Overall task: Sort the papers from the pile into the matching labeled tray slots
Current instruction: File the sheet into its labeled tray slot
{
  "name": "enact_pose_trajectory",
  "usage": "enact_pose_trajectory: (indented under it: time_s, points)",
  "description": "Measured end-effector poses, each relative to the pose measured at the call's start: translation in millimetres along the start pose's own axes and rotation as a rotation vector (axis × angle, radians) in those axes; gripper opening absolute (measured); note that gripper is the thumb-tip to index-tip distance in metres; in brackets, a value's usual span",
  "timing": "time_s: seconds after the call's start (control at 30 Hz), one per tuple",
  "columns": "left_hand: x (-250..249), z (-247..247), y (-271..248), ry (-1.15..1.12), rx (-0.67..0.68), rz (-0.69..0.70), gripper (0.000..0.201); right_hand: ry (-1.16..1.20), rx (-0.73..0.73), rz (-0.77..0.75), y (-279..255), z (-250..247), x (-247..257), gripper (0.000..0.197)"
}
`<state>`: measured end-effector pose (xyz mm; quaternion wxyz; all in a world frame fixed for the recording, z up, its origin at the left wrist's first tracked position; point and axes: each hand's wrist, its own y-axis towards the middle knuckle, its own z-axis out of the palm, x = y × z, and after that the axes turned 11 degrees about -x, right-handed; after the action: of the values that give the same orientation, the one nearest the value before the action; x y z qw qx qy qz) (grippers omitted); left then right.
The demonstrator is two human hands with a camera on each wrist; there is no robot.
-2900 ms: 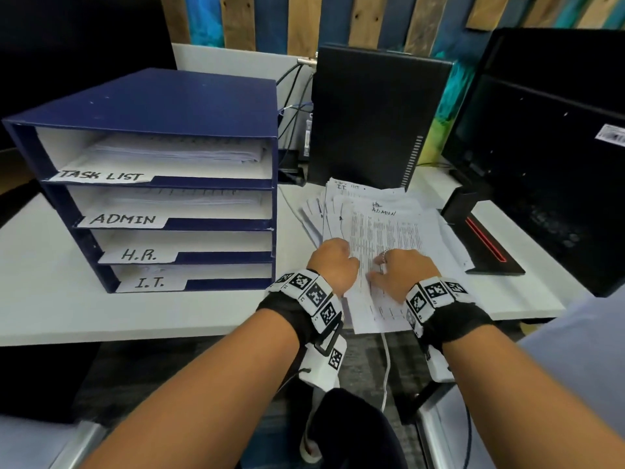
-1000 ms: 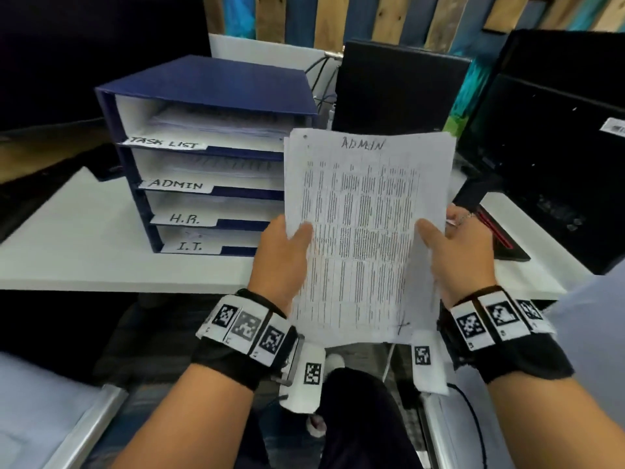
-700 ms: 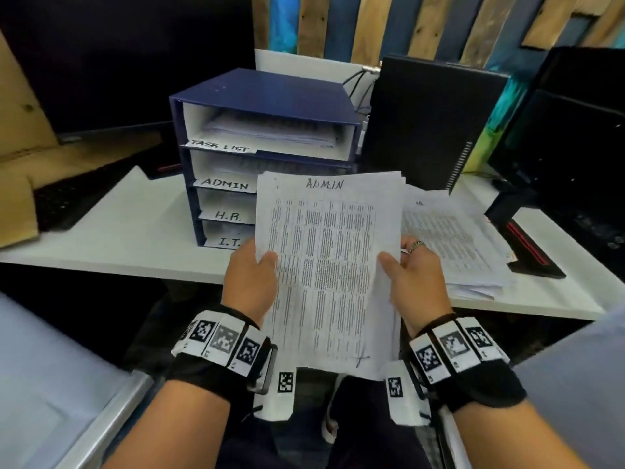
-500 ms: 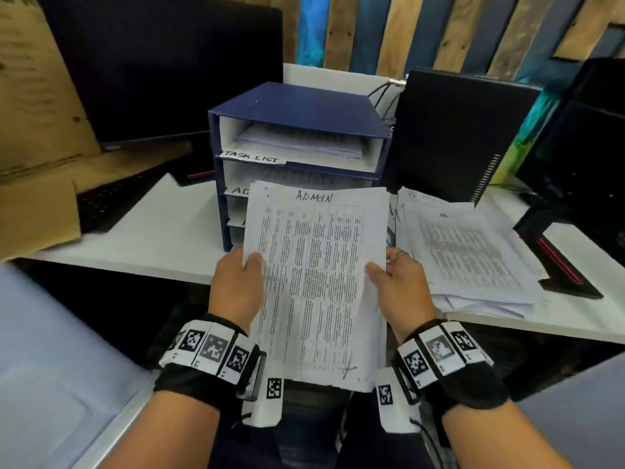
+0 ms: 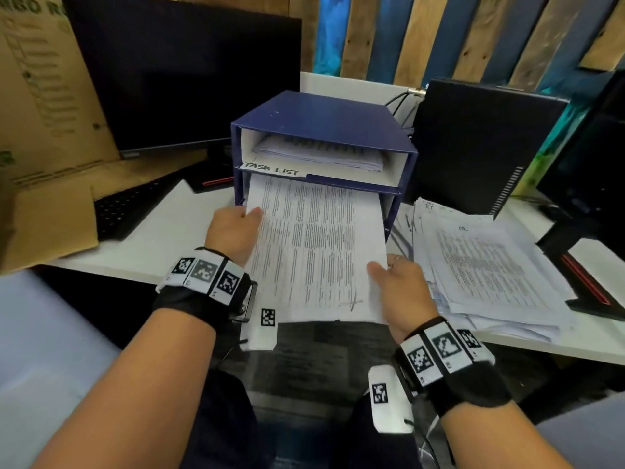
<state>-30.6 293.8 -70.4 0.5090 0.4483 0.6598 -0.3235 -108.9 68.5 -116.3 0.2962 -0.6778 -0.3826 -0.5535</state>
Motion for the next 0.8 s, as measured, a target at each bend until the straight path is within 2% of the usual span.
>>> enact_pose_trajectory:
  time_s: [0.07,0.17,0.23,0.3,0.37,0.47,0.57,0.63,0.7,0.8]
  points:
    - [-3.7,-3.0,2.0,-0.046,0.038,-0.086,0.026,-0.023,-0.067,-0.022,13.3,6.7,17.9,0.013]
    - [-1.0,-10.5,-8.0,-0.119,0.218,-0.253,0.018,-0.004,-0.159,-0.005,35.7,19.0,41.3,0.012]
    - [5.7,-10.2,-11.5,-0.137,0.249,-0.24,0.018,0.041,-0.208,-0.003,45.0,24.9,54.4,0.025]
    - [9.1,-4.4,-10.3,-0.194,0.197,-0.176,0.023,0.105,-0.226,0.049,50.9,27.9,60.4,0.03]
    - [6.0,3.4,-6.9,-0.254,0.114,-0.118,0.024,0.144,-0.171,0.117,46.1,27.2,59.2,0.02]
    - [-7.4,18.2,1.5,-0.298,-0.03,-0.07,0.022,0.182,-0.182,0.105,39.2,24.4,50.5,0.007]
    - [-21.5,33.1,9.9,-0.372,-0.086,-0.129,0.013,0.227,-0.168,0.062,39.7,27.3,46.4,0.032]
    - [-26.8,40.3,16.1,-0.415,-0.113,-0.152,0.017,0.2,-0.124,0.025,39.9,30.5,47.6,0.055]
    - [-26.8,43.8,21.0,-0.472,-0.104,-0.145,0.02,0.172,-0.107,0.004,40.6,31.2,48.9,0.06]
    - [-23.0,49.1,18.7,-0.497,-0.125,-0.138,0.021,0.115,-0.124,-0.035,43.5,29.7,48.8,0.053]
